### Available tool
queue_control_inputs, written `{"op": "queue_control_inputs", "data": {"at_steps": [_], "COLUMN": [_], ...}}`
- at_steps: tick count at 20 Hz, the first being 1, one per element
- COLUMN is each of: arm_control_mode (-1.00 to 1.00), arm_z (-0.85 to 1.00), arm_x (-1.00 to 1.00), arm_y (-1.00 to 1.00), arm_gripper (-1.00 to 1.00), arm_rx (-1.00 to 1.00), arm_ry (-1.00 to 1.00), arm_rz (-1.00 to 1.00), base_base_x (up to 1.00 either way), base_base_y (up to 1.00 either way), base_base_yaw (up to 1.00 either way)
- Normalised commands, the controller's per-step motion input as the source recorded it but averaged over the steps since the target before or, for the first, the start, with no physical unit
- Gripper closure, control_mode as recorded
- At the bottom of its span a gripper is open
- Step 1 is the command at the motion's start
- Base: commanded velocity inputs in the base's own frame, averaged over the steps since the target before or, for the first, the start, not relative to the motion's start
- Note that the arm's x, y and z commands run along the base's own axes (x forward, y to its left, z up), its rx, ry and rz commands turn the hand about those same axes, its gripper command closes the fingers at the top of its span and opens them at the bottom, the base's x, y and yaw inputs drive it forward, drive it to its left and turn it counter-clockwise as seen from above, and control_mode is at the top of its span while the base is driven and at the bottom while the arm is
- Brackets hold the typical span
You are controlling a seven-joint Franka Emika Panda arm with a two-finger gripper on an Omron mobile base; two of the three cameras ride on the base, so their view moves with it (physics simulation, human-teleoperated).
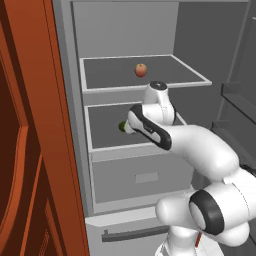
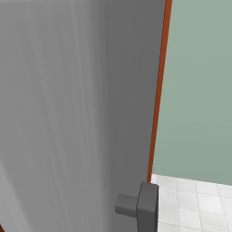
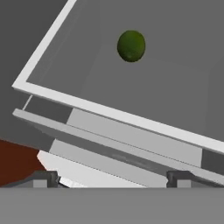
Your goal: Place the cold items (peach and lime) from the fridge in one tupperware on the dining counter. Place the warm items (kebab skewer and hot dog) in the stove area in another tupperware.
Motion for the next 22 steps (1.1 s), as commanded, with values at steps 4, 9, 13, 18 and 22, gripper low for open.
{"op": "queue_control_inputs", "data": {"at_steps": [4,9,13,18,22], "arm_control_mode": [-1.0,-1.0,-1.0,-1.0,-1.0], "arm_z": [-0.29,-0.03,-0.12,-0.26,-0.27], "arm_x": [0.53,0.48,0.53,0.47,0.37], "arm_y": [0.1,0.0,0.0,0.0,0.0], "arm_gripper": [-1.0,-1.0,-1.0,-1.0,-1.0], "arm_rx": [0.0,0.01,0.01,0.0,0.0], "arm_ry": [0.02,0.01,0.03,0.08,0.05], "arm_rz": [0.0,-0.03,-0.01,0.0,0.0], "base_base_x": [0.0,0.0,0.0,0.0,0.0], "base_base_y": [0.0,0.0,0.0,0.0,0.0], "base_base_yaw": [0.0,0.0,0.0,0.0,0.0]}}
